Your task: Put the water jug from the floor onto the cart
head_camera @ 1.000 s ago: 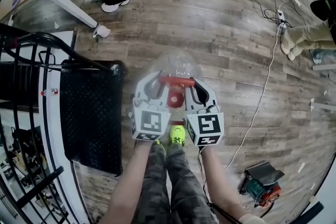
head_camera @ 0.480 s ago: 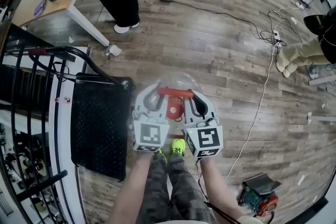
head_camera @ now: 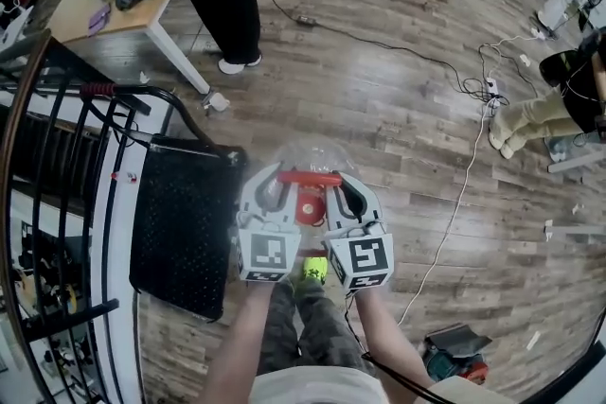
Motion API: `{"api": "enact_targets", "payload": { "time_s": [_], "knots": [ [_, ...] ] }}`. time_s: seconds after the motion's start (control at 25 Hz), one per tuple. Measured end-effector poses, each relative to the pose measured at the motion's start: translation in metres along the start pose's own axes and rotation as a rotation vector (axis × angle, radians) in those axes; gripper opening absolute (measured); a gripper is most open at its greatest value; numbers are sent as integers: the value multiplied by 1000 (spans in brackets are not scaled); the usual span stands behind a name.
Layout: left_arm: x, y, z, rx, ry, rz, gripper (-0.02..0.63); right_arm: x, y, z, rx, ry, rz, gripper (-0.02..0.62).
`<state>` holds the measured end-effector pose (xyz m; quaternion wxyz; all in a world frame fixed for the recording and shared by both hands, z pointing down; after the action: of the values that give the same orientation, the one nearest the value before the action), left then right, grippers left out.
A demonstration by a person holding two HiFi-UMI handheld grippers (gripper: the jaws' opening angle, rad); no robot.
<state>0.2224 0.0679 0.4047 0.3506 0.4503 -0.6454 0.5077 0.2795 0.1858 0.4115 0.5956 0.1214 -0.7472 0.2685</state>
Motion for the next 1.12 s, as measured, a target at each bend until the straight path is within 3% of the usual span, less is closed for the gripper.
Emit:
{"api": "enact_targets", "payload": {
  "time_s": [0.24, 0.72, 1.12],
  "knots": [
    [-15, 15, 2, -31, 1, 5, 84, -18, 8, 6, -47, 18, -3, 34],
    [0, 42, 20, -104, 67, 62, 84, -18, -5, 33, -184, 44, 53, 34],
    [27, 70, 70, -177, 110, 95, 84, -17, -44, 86, -277, 73, 92, 34]
  ]
}}
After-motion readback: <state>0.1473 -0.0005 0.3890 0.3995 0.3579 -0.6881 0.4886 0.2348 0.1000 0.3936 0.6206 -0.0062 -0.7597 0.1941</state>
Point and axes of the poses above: the fingertips, and each gripper's own axes: y backward along the fingers, z to its left, x out of its underside, the point moved 7 cm from there along y, backward along the fingers
